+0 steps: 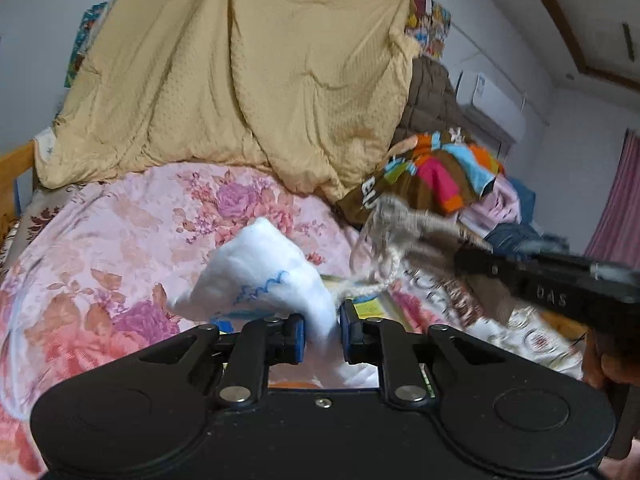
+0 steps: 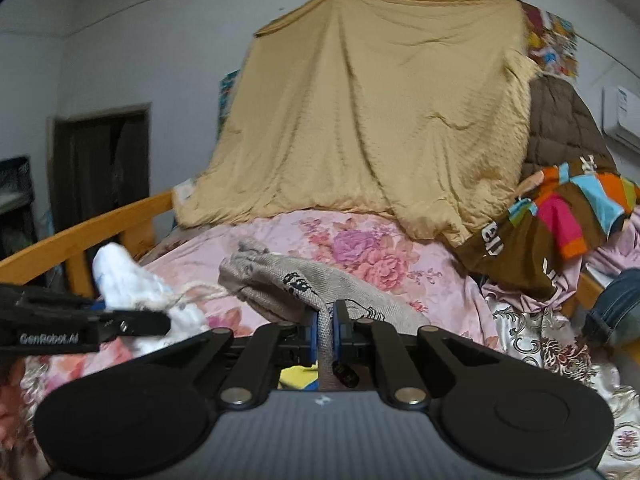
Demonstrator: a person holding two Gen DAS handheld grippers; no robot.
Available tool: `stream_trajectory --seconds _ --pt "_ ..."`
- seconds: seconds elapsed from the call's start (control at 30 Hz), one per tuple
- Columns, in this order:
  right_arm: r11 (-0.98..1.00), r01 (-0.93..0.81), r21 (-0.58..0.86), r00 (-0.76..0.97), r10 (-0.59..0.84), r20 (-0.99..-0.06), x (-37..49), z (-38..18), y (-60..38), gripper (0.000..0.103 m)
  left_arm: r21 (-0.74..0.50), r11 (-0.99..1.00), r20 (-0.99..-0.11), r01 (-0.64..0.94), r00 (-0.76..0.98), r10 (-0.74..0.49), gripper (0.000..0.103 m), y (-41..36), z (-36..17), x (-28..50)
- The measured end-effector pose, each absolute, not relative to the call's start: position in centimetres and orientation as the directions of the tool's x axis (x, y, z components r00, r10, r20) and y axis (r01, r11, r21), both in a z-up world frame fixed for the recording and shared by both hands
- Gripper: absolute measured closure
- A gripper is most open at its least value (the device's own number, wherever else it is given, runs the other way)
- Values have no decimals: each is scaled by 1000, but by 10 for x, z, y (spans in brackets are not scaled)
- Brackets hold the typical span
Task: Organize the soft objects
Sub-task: 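Lift the towel with the left gripper while the right gripper lifts the pouch toward the tray, then lower the towel into the cartoon tray and open the left gripper while the right releases the pouch there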
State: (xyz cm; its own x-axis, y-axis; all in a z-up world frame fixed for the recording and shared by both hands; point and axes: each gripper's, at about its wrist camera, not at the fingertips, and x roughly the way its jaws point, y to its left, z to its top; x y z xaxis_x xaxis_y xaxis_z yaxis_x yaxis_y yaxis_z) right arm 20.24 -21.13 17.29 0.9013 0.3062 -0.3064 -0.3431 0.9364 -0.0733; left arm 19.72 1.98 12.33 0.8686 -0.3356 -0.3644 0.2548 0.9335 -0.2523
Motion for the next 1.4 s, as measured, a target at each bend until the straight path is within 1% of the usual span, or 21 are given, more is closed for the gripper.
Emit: stream_trajectory --seconds 0.07,0.17,0.23,0.4,0.53,0.63,0.73,0.83,0.97,1.17,1.23,1.27,1.3,1.33,1.4 --pt "949 -307 -68 917 276 -288 222 162 -218 95 -219 943 -405 249 856 -320 91 15 109 221" --pt "961 -278 7 923 269 -275 251 150 -233 95 -239 944 -450 229 835 -317 91 14 88 258" --pt "963 -270 1 934 262 -243 266 141 -239 95 -258 940 -440 224 839 -321 91 15 78 280" --pt "963 -269 -17 932 256 -258 303 112 -240 95 -297 931 -426 214 843 -329 91 6 67 334" --pt "965 -260 22 926 256 -277 325 96 -241 95 -330 920 -415 213 842 -344 91 -9 56 368" --pt "971 -237 20 923 231 -307 342 84 -241 94 -355 913 -425 200 835 -349 91 -22 42 389" --pt "978 -207 31 909 204 -363 356 67 -247 94 -386 904 -435 187 827 -356 90 -30 28 405" --pt "981 -185 52 897 190 -399 365 56 -255 94 -401 899 -448 177 818 -361 90 -37 14 413" --pt "986 -155 58 882 165 -441 376 43 -261 94 -437 886 -505 153 774 -382 89 -39 -4 420" --pt "986 -153 63 844 164 -511 387 29 -259 94 -378 919 -583 114 741 -332 87 -40 -18 423" --pt "986 -149 78 832 168 -529 390 27 -259 94 -374 923 -601 89 735 -314 80 -37 -20 424" --pt "985 -147 86 828 170 -534 390 27 -260 92 -377 923 -606 76 733 -308 77 -35 -21 424" --pt "985 -144 95 828 173 -534 390 27 -262 87 -382 922 -611 66 730 -305 71 -33 -21 424" --pt "985 -140 102 829 173 -532 389 28 -263 82 -387 921 -615 54 729 -301 68 -31 -21 424" --pt "984 -138 116 831 179 -526 388 29 -265 67 -393 919 -618 31 731 -289 51 -27 -20 422"
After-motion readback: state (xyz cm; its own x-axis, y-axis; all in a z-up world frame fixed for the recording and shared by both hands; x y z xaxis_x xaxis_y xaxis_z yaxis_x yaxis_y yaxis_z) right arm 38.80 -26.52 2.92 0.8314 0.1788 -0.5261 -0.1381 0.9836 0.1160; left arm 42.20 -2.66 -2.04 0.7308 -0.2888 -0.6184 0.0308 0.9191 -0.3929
